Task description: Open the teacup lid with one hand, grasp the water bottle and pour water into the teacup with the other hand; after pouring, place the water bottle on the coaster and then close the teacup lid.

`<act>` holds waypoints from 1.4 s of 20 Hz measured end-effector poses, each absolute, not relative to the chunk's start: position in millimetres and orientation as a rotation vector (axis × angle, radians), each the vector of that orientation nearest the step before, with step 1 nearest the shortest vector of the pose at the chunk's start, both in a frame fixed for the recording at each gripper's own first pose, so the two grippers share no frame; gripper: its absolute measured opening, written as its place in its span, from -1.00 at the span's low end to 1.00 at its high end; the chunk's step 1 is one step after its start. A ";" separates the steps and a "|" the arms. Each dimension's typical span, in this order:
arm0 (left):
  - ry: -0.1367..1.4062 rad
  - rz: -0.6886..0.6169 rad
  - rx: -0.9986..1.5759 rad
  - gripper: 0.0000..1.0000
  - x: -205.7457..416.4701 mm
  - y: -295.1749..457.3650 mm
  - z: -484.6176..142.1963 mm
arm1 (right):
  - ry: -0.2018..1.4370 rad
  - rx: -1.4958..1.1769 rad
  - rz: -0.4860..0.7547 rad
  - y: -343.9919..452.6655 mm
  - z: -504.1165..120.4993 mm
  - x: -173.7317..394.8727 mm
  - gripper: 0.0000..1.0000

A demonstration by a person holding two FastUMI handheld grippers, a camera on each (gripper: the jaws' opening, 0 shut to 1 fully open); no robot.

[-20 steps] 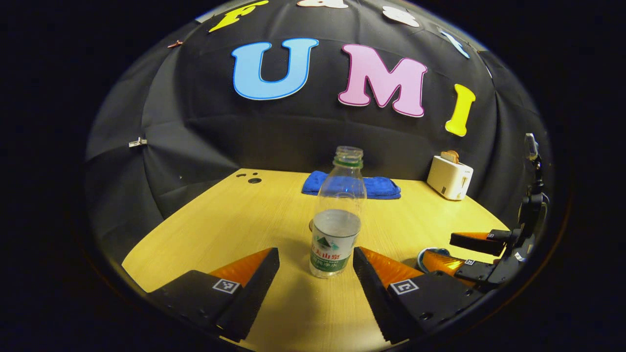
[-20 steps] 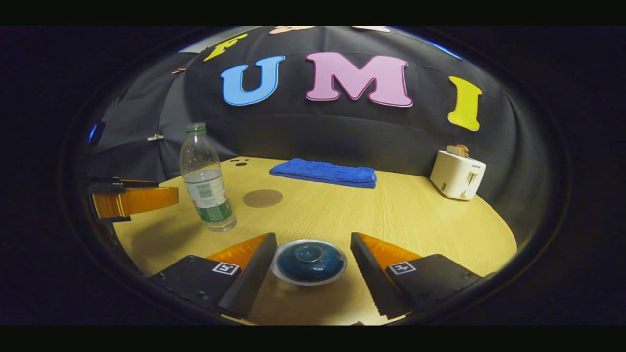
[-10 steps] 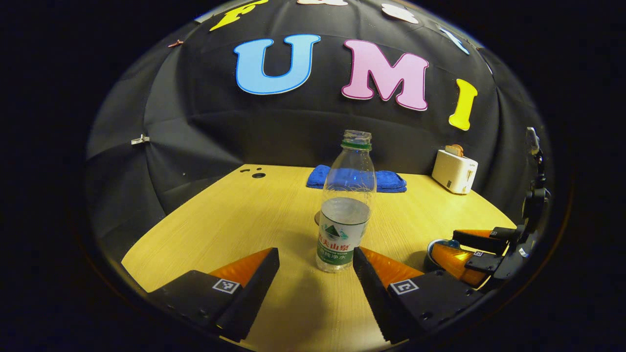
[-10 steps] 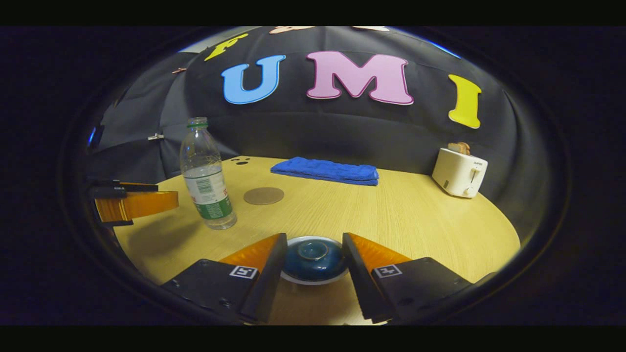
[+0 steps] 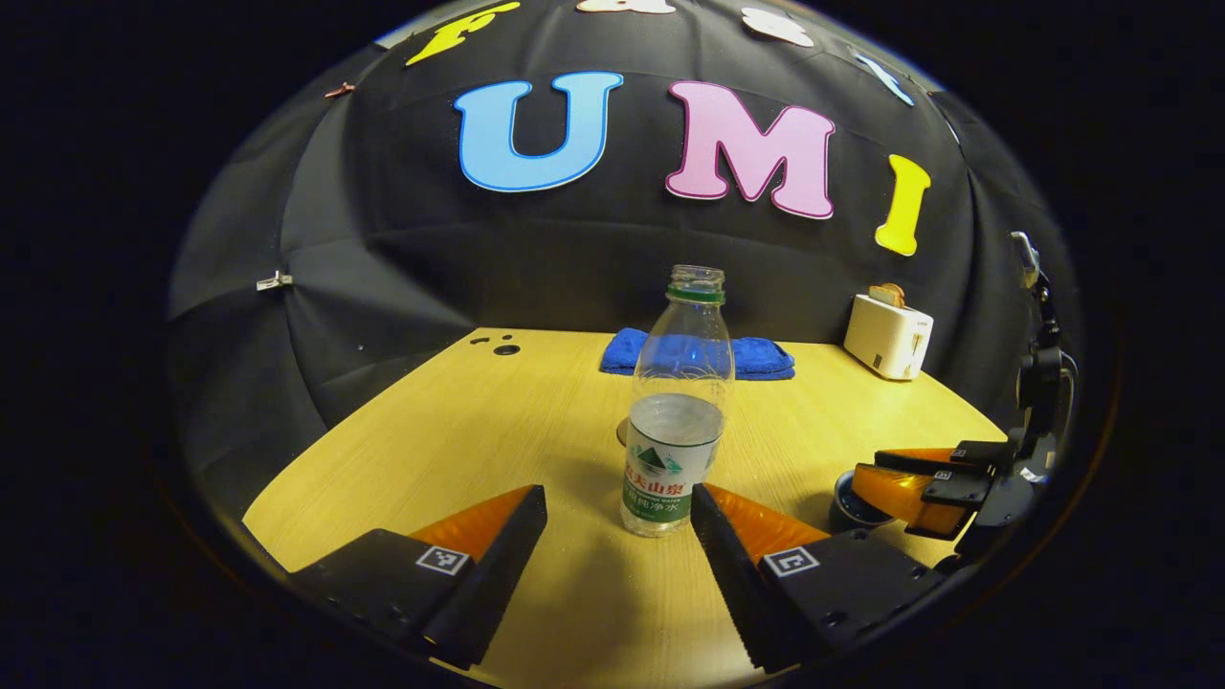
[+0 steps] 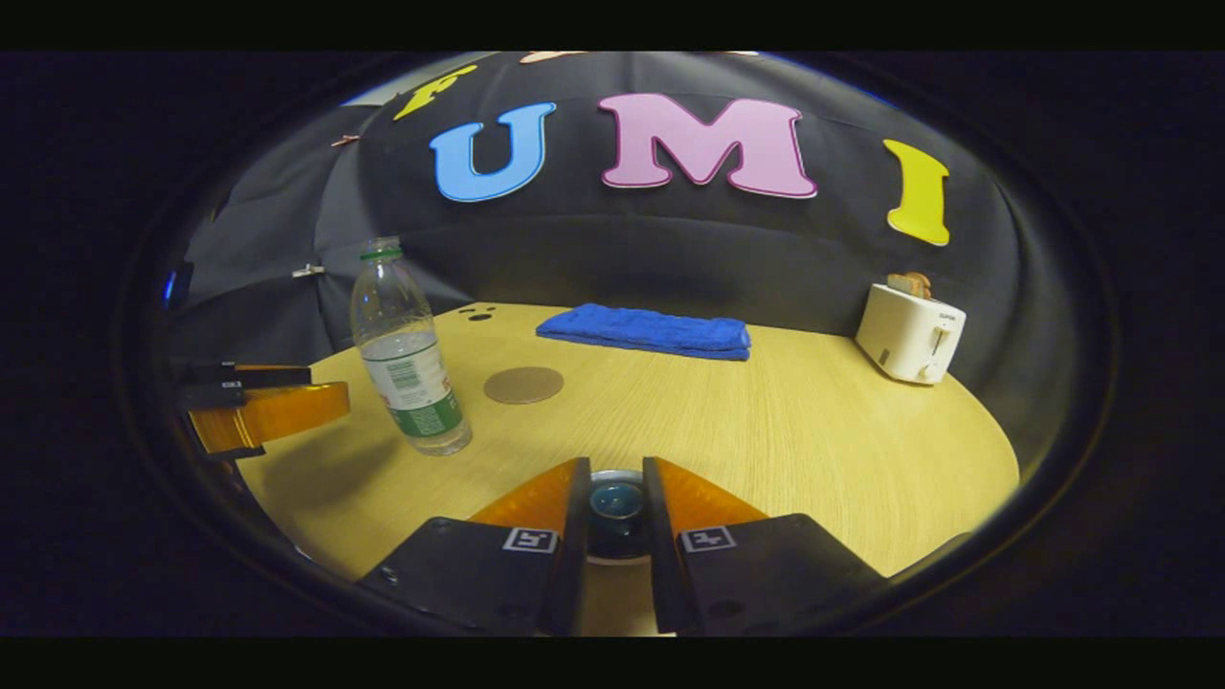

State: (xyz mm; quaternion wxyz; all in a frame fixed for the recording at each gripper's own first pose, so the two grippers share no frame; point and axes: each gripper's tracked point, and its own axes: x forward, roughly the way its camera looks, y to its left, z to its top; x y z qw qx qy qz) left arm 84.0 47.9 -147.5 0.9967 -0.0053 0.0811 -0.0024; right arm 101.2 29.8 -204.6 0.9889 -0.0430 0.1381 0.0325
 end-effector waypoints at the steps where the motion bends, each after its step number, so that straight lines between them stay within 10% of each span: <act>1: 0.164 -0.007 -0.006 0.91 85.2 48.1 -148.9 | 0.283 -0.082 0.065 28.8 -204.8 100.3 -0.27; 5: 0.169 -0.044 0.003 0.92 89.1 39.7 -153.1 | 0.309 -0.077 0.082 30.7 -203.5 99.2 -0.57; 28: 0.064 -0.115 0.009 0.84 185.8 4.7 -126.6 | 0.253 0.006 -0.026 -13.1 -190.0 80.4 -0.48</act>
